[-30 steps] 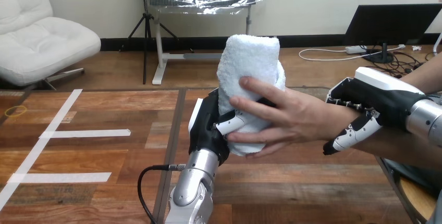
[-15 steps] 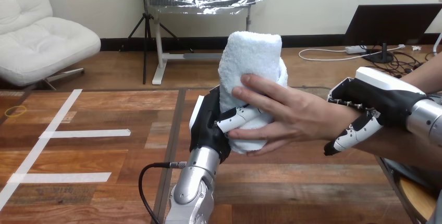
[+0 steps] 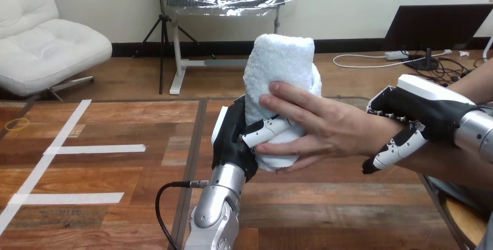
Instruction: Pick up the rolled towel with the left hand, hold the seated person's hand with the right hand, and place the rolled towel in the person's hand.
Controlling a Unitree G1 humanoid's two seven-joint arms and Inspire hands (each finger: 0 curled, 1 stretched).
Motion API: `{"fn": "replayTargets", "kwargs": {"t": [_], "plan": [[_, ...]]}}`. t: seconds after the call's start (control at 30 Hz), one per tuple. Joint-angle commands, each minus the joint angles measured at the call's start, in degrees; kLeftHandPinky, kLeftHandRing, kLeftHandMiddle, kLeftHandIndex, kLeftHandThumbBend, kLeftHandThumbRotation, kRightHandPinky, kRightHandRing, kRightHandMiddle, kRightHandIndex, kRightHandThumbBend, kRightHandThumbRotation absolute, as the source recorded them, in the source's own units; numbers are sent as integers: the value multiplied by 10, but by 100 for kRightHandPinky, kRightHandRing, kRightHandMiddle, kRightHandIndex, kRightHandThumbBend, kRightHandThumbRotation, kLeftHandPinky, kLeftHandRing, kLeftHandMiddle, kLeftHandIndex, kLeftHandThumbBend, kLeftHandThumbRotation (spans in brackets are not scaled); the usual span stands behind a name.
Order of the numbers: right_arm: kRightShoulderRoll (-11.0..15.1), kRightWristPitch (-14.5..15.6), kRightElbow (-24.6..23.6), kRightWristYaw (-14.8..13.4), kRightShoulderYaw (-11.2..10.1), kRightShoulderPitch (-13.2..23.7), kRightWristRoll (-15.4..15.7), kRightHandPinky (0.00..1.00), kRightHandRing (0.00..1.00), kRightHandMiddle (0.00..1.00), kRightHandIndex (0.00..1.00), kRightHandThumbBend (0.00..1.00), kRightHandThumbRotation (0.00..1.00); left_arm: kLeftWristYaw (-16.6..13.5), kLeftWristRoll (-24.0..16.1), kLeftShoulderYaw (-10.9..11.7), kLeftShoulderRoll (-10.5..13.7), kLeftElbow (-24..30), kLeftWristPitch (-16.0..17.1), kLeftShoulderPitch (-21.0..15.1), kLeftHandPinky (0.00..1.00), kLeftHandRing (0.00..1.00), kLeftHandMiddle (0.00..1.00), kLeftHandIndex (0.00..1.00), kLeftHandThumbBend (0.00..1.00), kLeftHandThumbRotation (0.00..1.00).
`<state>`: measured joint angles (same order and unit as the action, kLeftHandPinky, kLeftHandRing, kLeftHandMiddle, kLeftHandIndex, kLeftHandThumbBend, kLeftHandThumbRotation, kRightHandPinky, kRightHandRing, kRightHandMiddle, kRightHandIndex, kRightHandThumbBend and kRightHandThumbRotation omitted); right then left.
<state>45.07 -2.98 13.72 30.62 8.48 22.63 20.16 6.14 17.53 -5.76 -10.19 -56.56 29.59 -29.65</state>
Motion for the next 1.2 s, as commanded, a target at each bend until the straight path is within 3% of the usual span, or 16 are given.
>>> {"fn": "replayTargets", "kwargs": {"t": [0.0,0.27,0.53,0.77,1.17], "plan": [[-26,-4,-8,-10,-19,4,-29,31,36,40,41,79,7,26,12,-20,-173,79,18,-78,28,33,38,41,72,0],[-25,3,-14,-10,-19,3,-26,32,36,41,41,81,9,24,6,-24,-167,79,16,-76,29,34,39,42,73,0],[-23,10,-17,-7,-18,2,-25,31,36,41,41,81,12,-3,-26,-39,-152,83,4,-73,38,47,50,51,81,21],[-23,2,-14,-9,-20,1,-27,30,34,39,40,81,13,23,-2,-31,-152,86,-4,-68,43,54,57,56,85,26],[-23,-1,-13,-9,-23,-1,-29,30,35,40,40,81,14,69,8,-26,-133,77,-2,-65,51,61,64,62,99,22]]}}
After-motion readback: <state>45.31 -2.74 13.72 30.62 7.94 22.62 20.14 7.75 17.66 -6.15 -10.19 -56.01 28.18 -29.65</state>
